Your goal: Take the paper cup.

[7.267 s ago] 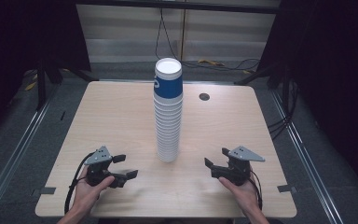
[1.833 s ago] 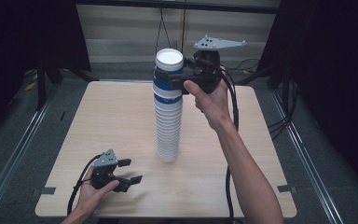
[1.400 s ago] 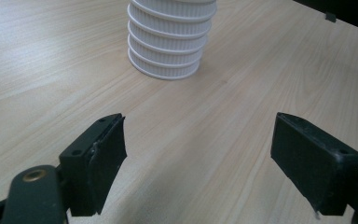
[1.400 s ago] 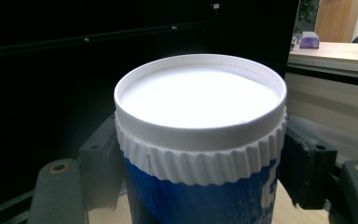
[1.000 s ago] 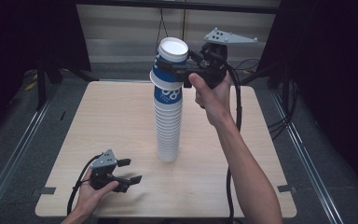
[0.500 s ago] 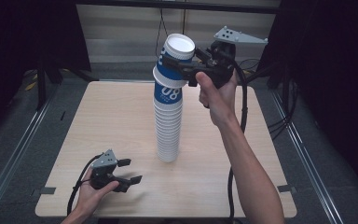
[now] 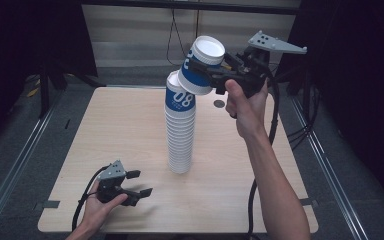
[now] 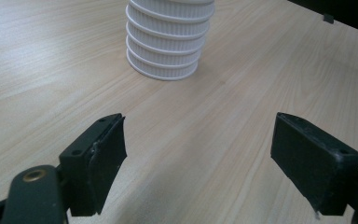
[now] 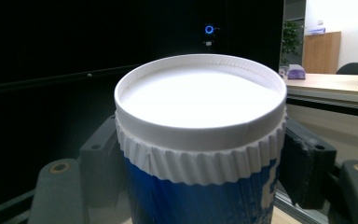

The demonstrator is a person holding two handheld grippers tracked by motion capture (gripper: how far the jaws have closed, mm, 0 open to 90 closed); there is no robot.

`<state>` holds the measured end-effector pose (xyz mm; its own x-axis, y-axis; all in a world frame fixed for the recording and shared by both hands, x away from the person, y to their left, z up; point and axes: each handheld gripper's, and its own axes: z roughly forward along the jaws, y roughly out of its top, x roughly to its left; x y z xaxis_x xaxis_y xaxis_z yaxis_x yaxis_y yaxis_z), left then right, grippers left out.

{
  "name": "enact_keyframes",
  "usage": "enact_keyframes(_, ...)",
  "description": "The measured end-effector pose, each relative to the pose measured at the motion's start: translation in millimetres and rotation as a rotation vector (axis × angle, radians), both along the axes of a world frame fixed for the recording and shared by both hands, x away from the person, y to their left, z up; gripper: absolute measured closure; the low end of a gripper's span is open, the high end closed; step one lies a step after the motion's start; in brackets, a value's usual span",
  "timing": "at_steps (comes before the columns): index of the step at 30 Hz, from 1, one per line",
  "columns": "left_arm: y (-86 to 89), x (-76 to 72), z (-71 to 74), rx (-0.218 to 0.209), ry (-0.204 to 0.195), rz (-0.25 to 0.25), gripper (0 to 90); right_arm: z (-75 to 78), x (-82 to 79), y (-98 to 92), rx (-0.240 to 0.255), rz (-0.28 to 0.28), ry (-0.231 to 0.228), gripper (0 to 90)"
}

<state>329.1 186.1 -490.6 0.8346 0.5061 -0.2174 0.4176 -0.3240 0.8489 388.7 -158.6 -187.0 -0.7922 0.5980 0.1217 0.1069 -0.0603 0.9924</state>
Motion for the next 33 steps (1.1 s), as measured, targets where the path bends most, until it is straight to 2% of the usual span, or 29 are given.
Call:
enact_keyframes(7, -1.1, 0.0, -0.2, 0.004, -0.002, -0.009, 17.9, -1.6, -6.5, -17.9, -0.005, -0.040, 0.010, 27.4)
enact_keyframes(15, -0.7, 0.3, 0.1, 0.002, 0.001, -0.011, 17.9, -10.3, -19.6, -33.0, -0.022, -0.067, 0.007, 27.4)
enact_keyframes(19, -0.4, 0.5, 0.2, -0.002, -0.001, -0.006, 17.9, -15.4, -23.5, -42.7, -0.033, -0.086, 0.022, 27.4)
enact_keyframes(25, -1.0, 0.5, 0.0, -0.006, 0.003, -0.009, 17.8, -30.0, -31.4, -52.1, -0.060, -0.089, 0.052, 27.4)
enact_keyframes(30, -2.1, 1.2, 0.5, -0.010, 0.002, -0.001, 17.8, -48.5, -34.7, -56.7, -0.083, -0.084, 0.077, 27.4)
enact_keyframes(33, -4.2, 1.2, 3.6, -0.012, -0.020, 0.005, 17.8, -61.4, -36.2, -57.9, -0.087, -0.068, 0.092, 27.5)
